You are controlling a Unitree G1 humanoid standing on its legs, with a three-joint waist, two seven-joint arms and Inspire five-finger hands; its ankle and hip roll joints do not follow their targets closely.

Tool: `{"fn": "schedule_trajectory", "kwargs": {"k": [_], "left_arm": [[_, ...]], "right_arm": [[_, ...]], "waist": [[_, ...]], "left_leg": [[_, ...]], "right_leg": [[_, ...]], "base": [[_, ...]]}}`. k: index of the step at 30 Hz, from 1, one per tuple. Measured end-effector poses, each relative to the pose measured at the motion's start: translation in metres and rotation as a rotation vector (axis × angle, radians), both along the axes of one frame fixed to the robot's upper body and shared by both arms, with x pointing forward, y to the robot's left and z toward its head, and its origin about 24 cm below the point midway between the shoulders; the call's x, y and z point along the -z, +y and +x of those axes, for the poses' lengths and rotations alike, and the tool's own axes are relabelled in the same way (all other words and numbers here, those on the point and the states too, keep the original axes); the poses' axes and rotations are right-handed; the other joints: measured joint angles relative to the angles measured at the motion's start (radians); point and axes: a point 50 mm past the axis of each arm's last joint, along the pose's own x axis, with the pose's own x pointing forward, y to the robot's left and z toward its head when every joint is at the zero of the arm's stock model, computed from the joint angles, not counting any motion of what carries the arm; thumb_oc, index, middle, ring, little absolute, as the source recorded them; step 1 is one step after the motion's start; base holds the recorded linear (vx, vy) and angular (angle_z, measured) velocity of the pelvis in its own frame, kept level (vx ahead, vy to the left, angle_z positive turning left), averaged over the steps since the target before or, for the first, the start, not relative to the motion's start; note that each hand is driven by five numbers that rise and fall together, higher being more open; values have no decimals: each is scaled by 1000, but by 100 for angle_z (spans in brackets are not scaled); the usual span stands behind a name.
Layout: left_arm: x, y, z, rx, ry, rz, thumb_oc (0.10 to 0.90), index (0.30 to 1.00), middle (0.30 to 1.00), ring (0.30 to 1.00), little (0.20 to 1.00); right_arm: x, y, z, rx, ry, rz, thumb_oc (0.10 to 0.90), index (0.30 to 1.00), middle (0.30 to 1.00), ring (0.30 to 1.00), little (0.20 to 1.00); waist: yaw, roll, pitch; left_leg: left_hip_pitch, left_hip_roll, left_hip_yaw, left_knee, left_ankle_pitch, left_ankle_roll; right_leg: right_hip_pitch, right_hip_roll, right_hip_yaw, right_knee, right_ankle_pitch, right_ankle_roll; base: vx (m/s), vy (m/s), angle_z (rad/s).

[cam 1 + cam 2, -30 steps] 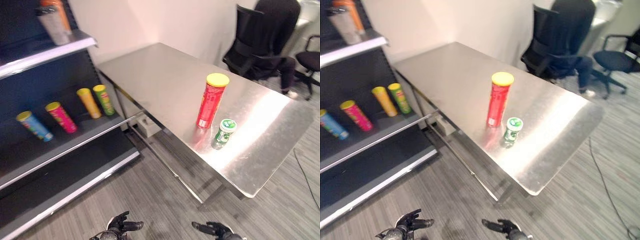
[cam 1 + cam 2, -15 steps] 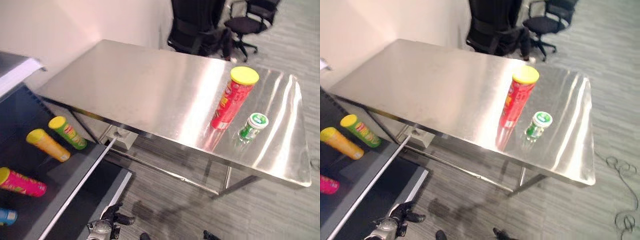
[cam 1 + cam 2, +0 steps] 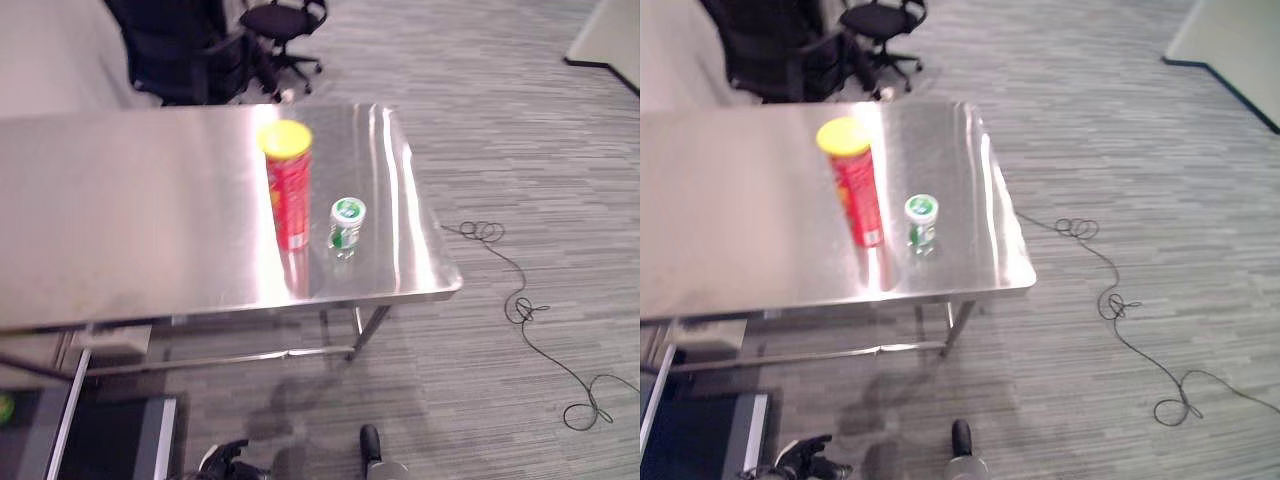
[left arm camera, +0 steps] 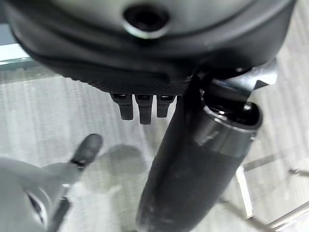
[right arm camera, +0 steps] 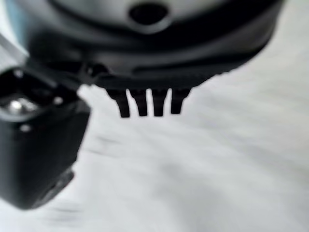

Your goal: Put the goods on the table back onto the shelves and tidy them up.

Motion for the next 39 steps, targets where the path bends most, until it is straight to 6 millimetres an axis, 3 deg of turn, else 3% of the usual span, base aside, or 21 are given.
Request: {"fn": "schedule_trajectory", "kwargs": {"k": [3,6,9,13,15,18,21,25,29,33,39], "left_arm": [[0,-15,7,-57,-27,-53,800,900,900,900,900],[-3,-21,19,-72,-78,-81,800,900,900,900,900],[-1,-19,10,-98,-48,-89,800,900,900,900,900],[5,-4,-21,-188,35,-63,800,900,900,900,900],[5,-1,-24,-183,40,-55,800,900,900,900,900],[5,-2,-23,-140,43,-52,800,900,900,900,900],[5,-5,-21,-111,40,-55,800,900,900,900,900],[5,-6,-22,-93,42,-59,800,900,900,900,900],[3,-8,-13,-52,16,-57,800,900,900,900,900],[3,-10,-12,-38,12,-60,800,900,900,900,900],[3,-16,-10,-40,5,-75,800,900,900,900,900]], "right_arm": [[-57,-7,44,-32,-230,-238,800,900,900,900,900],[-88,-2,66,-91,-284,-381,800,900,900,900,900],[-117,9,80,-178,-300,-526,800,900,900,900,900],[-183,29,98,-340,-320,-844,800,900,900,900,900],[-206,34,107,-377,-362,-939,800,900,900,900,900],[-234,44,130,-465,-435,-1022,800,900,900,900,900],[-243,52,146,-613,-379,-1064,800,900,900,900,900],[-233,66,162,-771,-342,-1041,800,900,900,900,900],[-215,61,174,-842,-235,-985,800,900,900,900,900],[-205,77,187,-948,-228,-947,800,900,900,900,900],[-211,90,197,-1015,-339,-880,800,900,900,900,900]], "waist": [[-16,31,-21],[10,33,-24],[16,34,-24],[37,32,-24],[45,24,-24],[88,11,-24],[126,4,-26],[172,-3,-23],[182,-4,-22],[188,-7,-17],[204,-3,-7]], "left_leg": [[6,17,-10,0,-6,-10],[3,28,-22,4,-1,-17],[-4,32,-28,4,2,-21],[-10,39,-37,4,3,-23],[-13,46,-55,4,9,-32],[-19,55,-74,4,16,-41],[-16,59,-97,5,30,-42],[-33,65,-137,5,31,-42],[-28,65,-162,5,31,-43],[-27,70,-162,12,39,-32],[-18,73,-167,7,42,-36]], "right_leg": [[9,22,0,0,-11,-5],[7,35,-4,0,-14,-9],[-3,35,-6,0,-13,-14],[4,35,-16,0,-17,-16],[15,38,-34,0,-24,-16],[22,49,-55,0,-24,-19],[43,47,-92,0,-29,-25],[55,51,-116,0,-39,-26],[71,49,-139,0,-45,-25],[82,48,-146,0,-50,-30],[103,51,-167,0,-59,-35]], "base": [[67,-70,-1],[45,-79,8],[43,-74,3],[47,-128,5],[19,-106,23],[-20,-117,20],[60,-47,39],[14,-62,23],[-7,-51,21],[-24,-54,5],[4,-19,12]]}}
